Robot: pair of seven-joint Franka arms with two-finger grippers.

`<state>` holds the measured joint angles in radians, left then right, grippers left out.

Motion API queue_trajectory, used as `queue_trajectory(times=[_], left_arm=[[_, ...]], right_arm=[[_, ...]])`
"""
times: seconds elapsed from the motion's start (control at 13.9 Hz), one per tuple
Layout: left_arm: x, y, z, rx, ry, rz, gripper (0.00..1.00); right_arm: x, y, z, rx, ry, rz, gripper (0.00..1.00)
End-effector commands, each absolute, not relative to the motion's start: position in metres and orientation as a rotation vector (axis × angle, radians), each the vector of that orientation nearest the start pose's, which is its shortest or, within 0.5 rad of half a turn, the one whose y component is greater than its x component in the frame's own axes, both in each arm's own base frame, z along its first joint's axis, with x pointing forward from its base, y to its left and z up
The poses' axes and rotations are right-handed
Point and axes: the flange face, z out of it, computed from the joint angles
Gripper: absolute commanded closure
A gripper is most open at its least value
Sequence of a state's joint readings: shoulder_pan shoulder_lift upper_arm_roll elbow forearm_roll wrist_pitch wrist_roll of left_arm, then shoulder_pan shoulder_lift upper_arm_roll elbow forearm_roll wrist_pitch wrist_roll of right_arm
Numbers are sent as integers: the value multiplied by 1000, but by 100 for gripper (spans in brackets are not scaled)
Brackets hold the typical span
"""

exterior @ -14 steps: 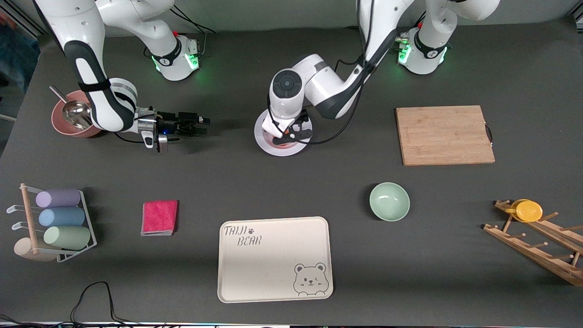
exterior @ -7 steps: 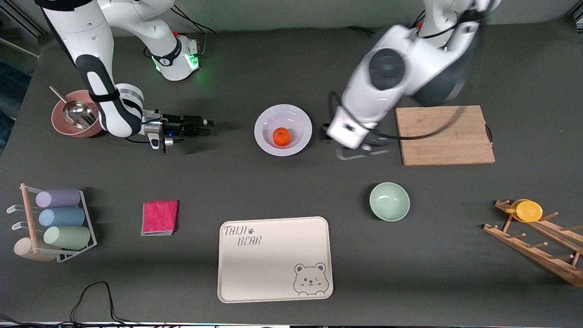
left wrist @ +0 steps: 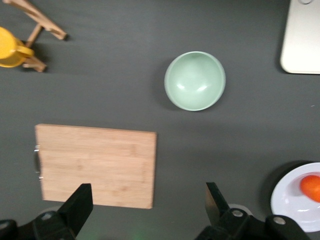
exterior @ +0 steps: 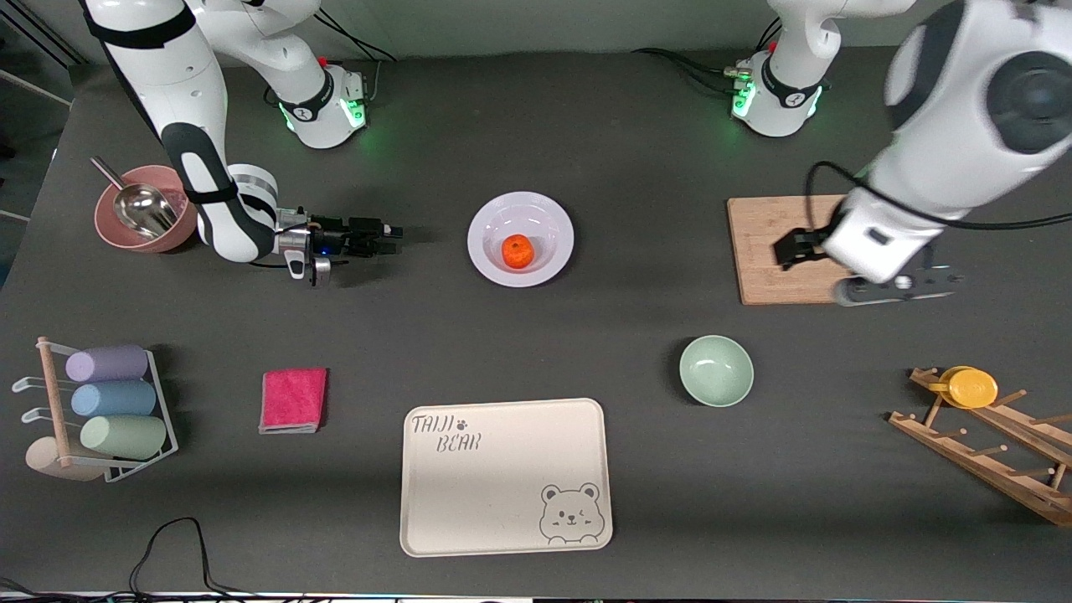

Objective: Place orange and plate with both arms
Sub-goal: 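Withdraw the left gripper while the right gripper approaches the plate rim, then grip the white plate rim with the right gripper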

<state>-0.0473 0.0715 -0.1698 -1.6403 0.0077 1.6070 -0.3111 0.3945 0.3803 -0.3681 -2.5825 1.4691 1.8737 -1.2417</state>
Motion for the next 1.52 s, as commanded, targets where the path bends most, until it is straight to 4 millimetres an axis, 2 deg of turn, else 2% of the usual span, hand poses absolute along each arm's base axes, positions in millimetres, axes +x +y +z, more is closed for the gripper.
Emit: queue_trajectory(times=[0.0,0.07,0.22,0.29,0.51,0.58,0.65,0.79,0.87,0.94,1.08,1.3,1.44], left_arm=[[558,-70,575,-3123,-136,154,0],[557,-44,584,-3140,-171,137,0],[547,-2,597,-3153,-107,144,0],[544,13,597,-3155,-90,167,0],[533,19,601,-3152,-73,184,0],[528,18,604,-3150,-65,179,0],[522,18,609,-3147,-49,169,0],[510,33,614,-3150,36,156,0],[503,27,612,-3142,82,161,0],[495,31,613,-3127,80,158,0],[484,31,612,-3108,89,157,0],[487,29,610,-3105,92,147,0],[487,26,610,-3102,91,157,0]], right_arm=[[365,69,114,-2014,12,105,24],[365,70,115,-2014,10,104,38],[365,70,115,-2013,7,103,57],[365,70,115,-2012,-6,95,58],[363,69,98,-2022,-48,75,58],[360,77,94,-1995,-42,69,58],[361,82,93,-1974,-40,72,58],[362,83,93,-1973,-41,73,58],[362,86,93,-1971,-43,75,58],[363,92,92,-1961,-33,67,58],[362,119,92,-1932,-21,55,58],[364,149,86,-1918,-28,52,58],[365,176,84,-1916,-19,28,58]])
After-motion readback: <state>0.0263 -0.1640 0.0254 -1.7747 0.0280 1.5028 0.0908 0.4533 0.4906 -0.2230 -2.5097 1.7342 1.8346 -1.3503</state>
